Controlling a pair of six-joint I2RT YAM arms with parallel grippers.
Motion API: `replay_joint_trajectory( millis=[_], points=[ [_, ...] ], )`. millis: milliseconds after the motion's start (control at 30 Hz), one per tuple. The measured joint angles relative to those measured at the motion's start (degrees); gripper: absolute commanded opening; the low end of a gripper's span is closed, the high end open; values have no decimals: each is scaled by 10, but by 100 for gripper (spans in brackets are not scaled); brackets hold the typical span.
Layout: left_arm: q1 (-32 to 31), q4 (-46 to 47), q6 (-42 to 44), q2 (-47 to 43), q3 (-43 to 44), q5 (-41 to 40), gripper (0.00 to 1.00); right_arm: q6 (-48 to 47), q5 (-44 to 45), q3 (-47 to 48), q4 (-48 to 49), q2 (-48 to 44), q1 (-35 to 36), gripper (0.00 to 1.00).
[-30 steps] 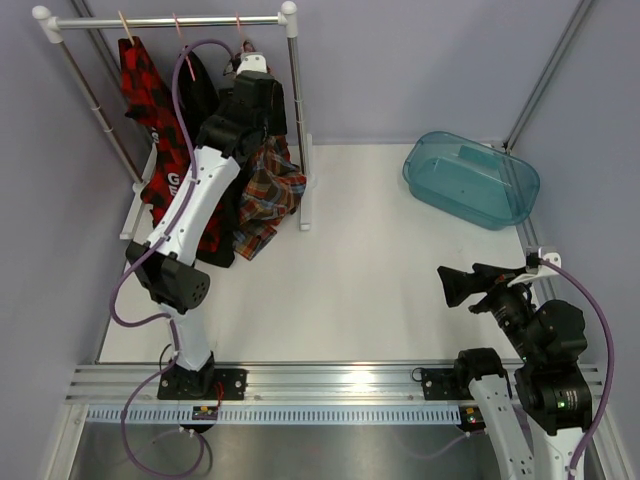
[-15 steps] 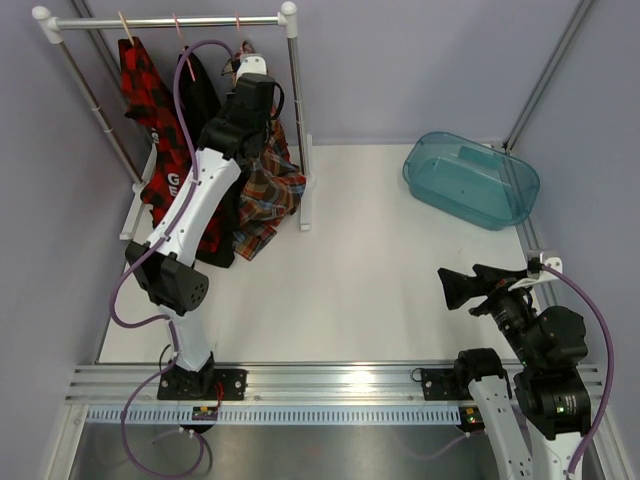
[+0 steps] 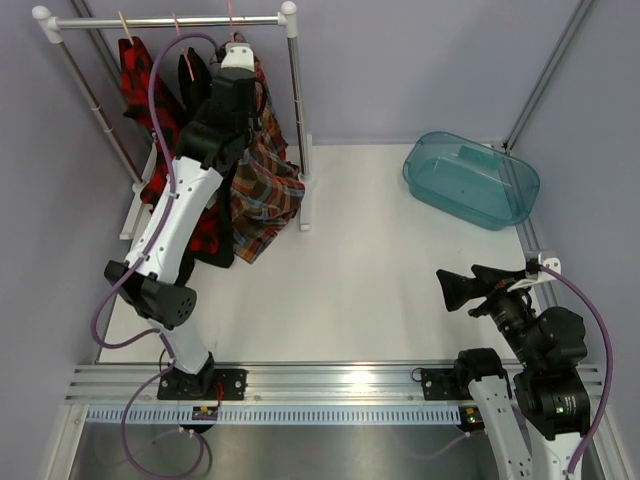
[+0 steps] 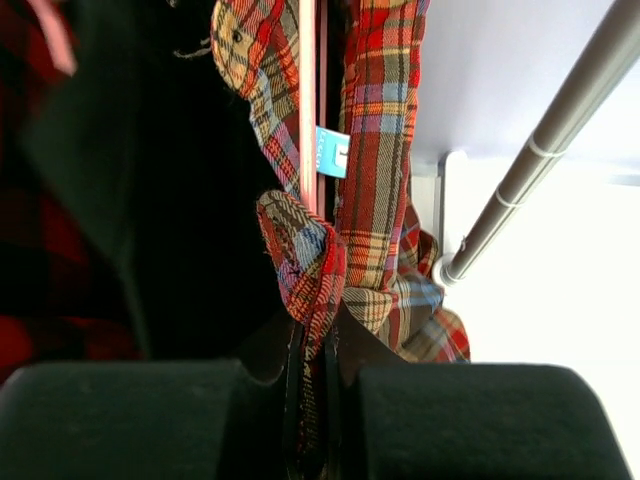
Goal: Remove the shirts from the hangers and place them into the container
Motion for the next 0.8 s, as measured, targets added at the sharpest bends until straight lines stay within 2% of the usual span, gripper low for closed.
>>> replay_joint_trajectory(
  millis=[167, 400, 600, 800],
  points=[
    [0, 4, 8, -74, -37, 16, 0, -1, -2, 0, 0, -2, 0, 99],
    [0, 18, 4, -227, -202, 54, 0, -1, -3, 0, 0, -5, 0, 99],
    [0, 6, 11, -344, -339, 131, 0, -1, -3, -1, 0, -5, 0, 100],
    [0, -27, 35, -430, -388, 228, 0, -1, -3, -1, 0, -5, 0, 99]
  ],
)
